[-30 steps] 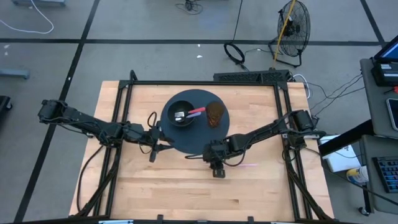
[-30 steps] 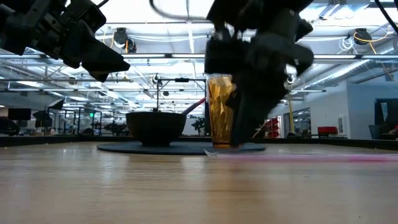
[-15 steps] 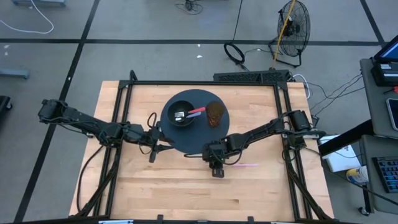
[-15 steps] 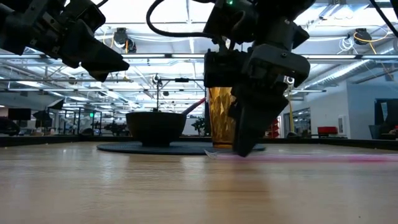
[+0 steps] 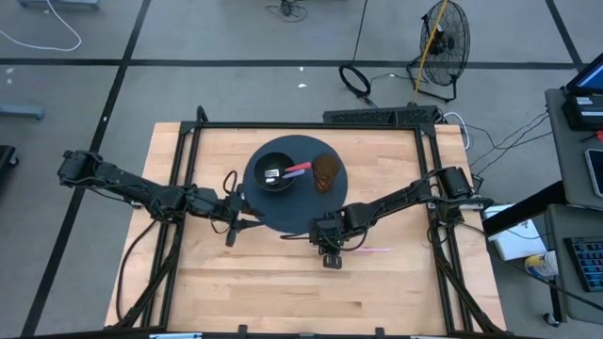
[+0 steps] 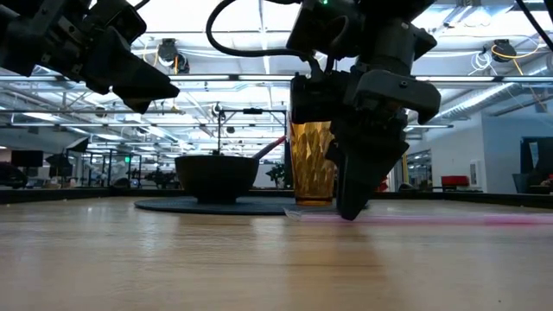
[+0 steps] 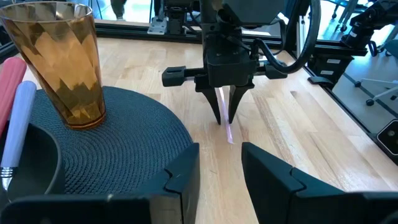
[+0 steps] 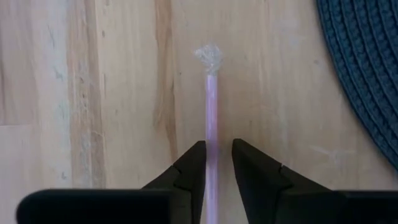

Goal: Pick & Place Utensil
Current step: Put the straw into the glass

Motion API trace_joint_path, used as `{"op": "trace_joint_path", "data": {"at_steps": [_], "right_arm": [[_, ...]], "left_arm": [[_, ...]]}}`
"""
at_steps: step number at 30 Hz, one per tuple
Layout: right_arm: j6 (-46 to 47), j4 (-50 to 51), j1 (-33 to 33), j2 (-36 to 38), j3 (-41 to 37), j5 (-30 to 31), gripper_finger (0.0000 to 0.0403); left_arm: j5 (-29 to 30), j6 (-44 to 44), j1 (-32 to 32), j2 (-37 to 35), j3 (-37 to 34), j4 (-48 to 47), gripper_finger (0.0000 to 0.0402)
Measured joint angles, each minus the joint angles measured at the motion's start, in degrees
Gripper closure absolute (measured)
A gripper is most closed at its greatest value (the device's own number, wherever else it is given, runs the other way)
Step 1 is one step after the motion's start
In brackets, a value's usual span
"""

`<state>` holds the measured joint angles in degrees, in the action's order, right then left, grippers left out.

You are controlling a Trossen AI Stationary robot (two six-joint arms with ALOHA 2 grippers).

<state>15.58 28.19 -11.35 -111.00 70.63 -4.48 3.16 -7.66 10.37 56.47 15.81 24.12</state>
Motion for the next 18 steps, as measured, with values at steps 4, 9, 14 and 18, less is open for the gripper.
{"op": "trace_joint_path", "data": {"at_steps": [4,9,14,18], "right_arm": [[-0.2,-0.1,-0.1,0.0,0.0,0.4,0.0341],[-0.9,-0.2,-0.1,0.0,0.0,0.5,0.0369],[-1.3,-0.1,-0.1,-0.1,-0.1,0.4,0.0397],[-1.2,0.9,-0.1,-0.1,-0.1,1.0,0.0397]], "left_arm": [[0.0,0.0,0.0,0.0,0.0,0.0,0.0279],[0.0,0.0,0.0,0.0,0.0,0.0,0.0279],[0.0,-0.1,0.0,0.0,0.0,0.0,0.0279],[0.0,-0.1,0.0,0.0,0.0,0.0,0.0279]]}}
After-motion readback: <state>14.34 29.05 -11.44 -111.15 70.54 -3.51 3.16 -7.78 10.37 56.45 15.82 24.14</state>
